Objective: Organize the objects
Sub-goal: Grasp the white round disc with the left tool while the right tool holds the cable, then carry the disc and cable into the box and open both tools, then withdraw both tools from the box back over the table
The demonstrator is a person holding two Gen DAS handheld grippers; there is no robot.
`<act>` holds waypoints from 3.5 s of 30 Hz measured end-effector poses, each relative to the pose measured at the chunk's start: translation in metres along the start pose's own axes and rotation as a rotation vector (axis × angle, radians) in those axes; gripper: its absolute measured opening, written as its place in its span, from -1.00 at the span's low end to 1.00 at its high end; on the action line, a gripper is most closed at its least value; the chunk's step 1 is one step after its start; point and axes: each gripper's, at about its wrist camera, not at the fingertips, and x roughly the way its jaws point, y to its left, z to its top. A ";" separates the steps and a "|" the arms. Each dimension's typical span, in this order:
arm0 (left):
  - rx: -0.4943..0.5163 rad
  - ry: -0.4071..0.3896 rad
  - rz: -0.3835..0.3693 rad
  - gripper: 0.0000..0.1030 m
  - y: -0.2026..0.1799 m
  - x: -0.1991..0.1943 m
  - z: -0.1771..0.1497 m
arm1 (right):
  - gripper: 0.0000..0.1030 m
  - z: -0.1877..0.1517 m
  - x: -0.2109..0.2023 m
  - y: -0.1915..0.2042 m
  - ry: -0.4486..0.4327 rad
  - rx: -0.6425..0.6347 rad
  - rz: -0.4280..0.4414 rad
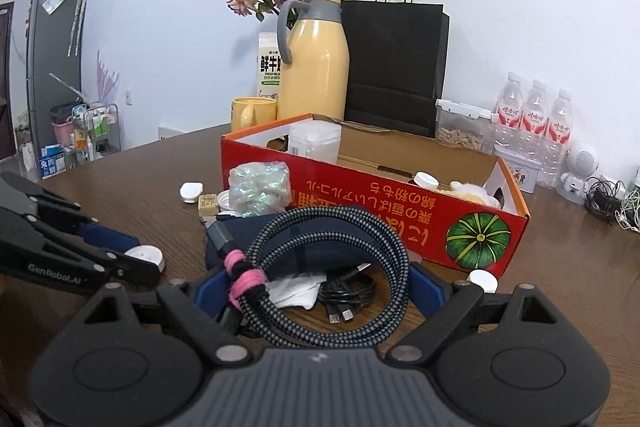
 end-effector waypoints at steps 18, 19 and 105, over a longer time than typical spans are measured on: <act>0.027 -0.209 0.007 -0.22 -0.019 -0.020 0.060 | 0.75 0.031 -0.009 -0.008 -0.078 0.018 -0.018; 0.032 -0.227 0.006 -0.22 -0.021 -0.019 0.067 | 0.75 0.036 -0.008 -0.011 -0.087 0.018 -0.024; -0.072 -0.246 0.199 1.00 0.027 -0.033 0.057 | 1.00 0.020 0.013 -0.041 0.085 0.230 -0.212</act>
